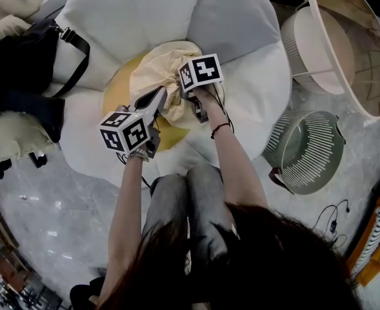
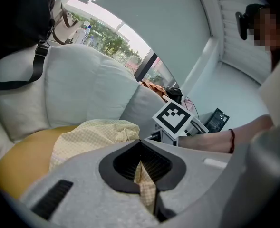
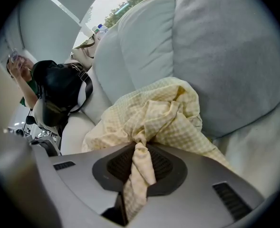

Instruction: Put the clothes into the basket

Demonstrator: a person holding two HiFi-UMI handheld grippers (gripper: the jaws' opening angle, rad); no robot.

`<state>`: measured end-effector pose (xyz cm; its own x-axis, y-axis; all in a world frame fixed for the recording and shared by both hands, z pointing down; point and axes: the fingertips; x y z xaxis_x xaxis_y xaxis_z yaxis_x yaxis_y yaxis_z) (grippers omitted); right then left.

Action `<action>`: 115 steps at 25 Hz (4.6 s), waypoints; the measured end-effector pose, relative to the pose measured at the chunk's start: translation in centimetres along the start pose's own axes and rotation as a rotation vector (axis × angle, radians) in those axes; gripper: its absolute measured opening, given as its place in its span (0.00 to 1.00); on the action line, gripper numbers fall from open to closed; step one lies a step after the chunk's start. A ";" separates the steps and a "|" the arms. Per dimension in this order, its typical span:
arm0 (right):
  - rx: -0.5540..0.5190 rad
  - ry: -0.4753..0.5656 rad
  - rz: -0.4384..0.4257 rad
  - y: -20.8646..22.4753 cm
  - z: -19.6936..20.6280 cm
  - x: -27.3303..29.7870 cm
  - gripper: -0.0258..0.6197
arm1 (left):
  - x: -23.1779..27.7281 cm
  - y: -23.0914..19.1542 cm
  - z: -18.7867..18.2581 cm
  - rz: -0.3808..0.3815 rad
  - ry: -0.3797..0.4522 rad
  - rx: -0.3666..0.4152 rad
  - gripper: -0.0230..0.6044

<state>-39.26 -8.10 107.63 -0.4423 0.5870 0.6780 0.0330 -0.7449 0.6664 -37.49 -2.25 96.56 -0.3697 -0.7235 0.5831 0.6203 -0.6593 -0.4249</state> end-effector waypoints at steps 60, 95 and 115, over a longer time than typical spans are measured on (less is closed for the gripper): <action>-0.056 0.207 -0.041 -29.9 -11.4 -31.0 0.12 | -24.3 19.1 -24.6 0.052 0.080 0.008 0.05; -0.034 0.401 0.018 -34.5 -11.9 -43.7 0.12 | -29.9 27.0 -30.7 0.197 0.153 0.065 0.05; 0.111 0.581 0.151 -30.4 -5.8 -51.0 0.12 | -29.4 34.6 -26.4 0.400 0.047 0.204 0.05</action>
<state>-22.92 -17.26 50.95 -0.8412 0.1854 0.5079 0.2125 -0.7504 0.6259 -23.43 -9.22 46.39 -0.1007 -0.9249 0.3667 0.8426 -0.2753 -0.4629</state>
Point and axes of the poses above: the fingertips, and each gripper's own axes: x forward along the fingers, y to its right, z out of its underside, and after that the axes turned 15 degrees about -z, right-handed
